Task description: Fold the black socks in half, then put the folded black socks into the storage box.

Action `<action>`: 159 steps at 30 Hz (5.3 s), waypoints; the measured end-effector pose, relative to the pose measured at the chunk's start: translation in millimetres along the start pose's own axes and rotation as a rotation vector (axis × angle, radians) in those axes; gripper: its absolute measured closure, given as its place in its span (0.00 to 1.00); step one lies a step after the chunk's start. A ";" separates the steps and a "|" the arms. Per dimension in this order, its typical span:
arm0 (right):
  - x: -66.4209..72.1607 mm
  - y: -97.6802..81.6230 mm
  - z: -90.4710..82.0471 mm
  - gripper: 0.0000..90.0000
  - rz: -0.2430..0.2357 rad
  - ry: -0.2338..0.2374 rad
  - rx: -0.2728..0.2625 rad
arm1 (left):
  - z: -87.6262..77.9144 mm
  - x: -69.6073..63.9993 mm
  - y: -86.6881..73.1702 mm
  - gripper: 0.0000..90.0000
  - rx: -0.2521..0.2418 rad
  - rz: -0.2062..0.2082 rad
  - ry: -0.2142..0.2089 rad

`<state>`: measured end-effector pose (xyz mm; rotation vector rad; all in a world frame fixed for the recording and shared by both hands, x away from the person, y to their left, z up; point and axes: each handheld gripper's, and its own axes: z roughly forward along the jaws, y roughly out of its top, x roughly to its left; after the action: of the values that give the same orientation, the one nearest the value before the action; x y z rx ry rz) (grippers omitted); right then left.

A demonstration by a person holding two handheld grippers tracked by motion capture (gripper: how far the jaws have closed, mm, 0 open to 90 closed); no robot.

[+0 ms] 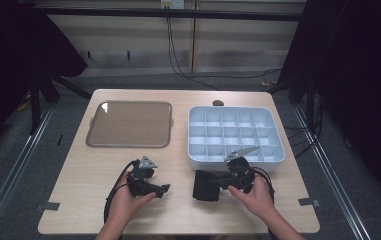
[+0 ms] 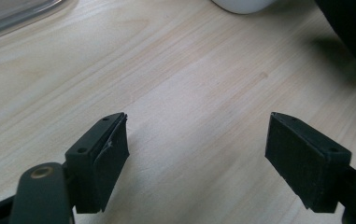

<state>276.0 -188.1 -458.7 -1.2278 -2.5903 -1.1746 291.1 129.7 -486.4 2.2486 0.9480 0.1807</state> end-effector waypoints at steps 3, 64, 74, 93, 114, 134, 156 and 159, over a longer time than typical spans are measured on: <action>-0.2 1.4 -2.8 0.84 -0.004 -0.002 0.000 | 0.3 0.6 -0.6 0.21 -0.009 0.009 0.008; -22.4 20.3 -105.3 0.83 -0.009 -0.046 -0.026 | 14.1 -5.0 -20.7 0.00 -0.060 0.127 0.031; -31.0 27.1 -120.8 0.83 0.023 -0.052 -0.037 | 14.2 -5.0 -20.8 0.00 -0.063 0.126 0.031; -74.6 34.0 -142.4 0.83 0.115 -0.167 -0.053 | 14.2 -5.0 -20.8 0.00 -0.062 0.127 0.031; -123.9 15.3 -147.6 0.83 0.219 -0.262 -0.026 | 14.2 -5.0 -20.8 0.00 -0.063 0.126 0.031; -144.6 0.1 -148.0 0.83 0.257 -0.279 0.000 | 14.3 -5.1 -20.8 0.00 -0.063 0.126 0.031; -142.2 4.6 -134.6 0.82 0.186 -0.369 0.132 | 14.2 -5.0 -20.8 0.00 -0.063 0.126 0.031; -142.4 6.0 -132.2 0.82 0.167 -0.374 0.152 | 14.1 -4.8 -20.7 0.00 -0.062 0.131 0.033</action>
<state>342.7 -363.8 -408.9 -1.7293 -2.6893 -0.7635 280.8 129.3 -509.7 2.2572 0.8012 0.3031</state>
